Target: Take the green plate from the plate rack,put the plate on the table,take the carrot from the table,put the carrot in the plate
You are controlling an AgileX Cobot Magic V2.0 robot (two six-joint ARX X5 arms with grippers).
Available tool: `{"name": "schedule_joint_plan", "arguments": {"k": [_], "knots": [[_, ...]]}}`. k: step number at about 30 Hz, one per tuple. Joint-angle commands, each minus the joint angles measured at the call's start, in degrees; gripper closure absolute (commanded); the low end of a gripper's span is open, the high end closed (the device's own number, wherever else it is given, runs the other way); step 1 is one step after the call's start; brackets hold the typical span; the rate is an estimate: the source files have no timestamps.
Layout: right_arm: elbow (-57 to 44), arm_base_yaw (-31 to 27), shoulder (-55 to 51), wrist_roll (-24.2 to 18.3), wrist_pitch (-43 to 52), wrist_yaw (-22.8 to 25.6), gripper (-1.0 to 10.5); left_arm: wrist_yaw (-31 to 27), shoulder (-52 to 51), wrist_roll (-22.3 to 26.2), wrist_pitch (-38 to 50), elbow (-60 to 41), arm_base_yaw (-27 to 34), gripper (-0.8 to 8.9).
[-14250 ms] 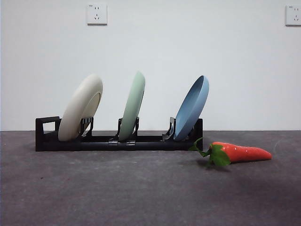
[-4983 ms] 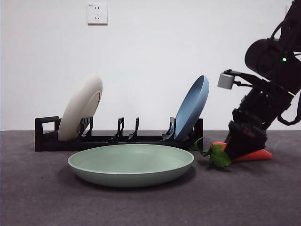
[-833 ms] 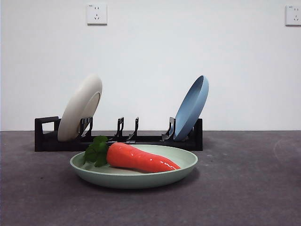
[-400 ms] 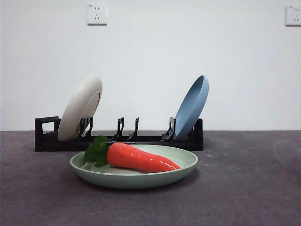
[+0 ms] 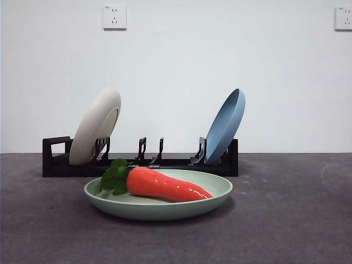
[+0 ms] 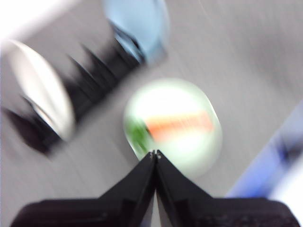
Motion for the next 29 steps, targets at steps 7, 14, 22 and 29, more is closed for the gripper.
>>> {"name": "schedule_joint_plan", "arguments": {"k": [7, 14, 22, 29], "knots": [[0.00, 0.11, -0.07, 0.50, 0.33, 0.02, 9.5, 16.92, -15.12, 9.66, 39.56, -16.96, 28.92, 8.17], [0.00, 0.11, -0.07, 0.50, 0.33, 0.02, 9.5, 17.46, -30.05, 9.64, 60.76, -43.21, 43.54, 8.17], [0.00, 0.11, -0.07, 0.50, 0.33, 0.02, 9.5, 17.49, -43.21, 9.29, 64.35, -66.42, 50.07, 8.17], [0.00, 0.11, -0.07, 0.50, 0.33, 0.02, 9.5, 17.46, -48.96, 9.09, 64.37, -77.11, 51.47, 8.17]]}}
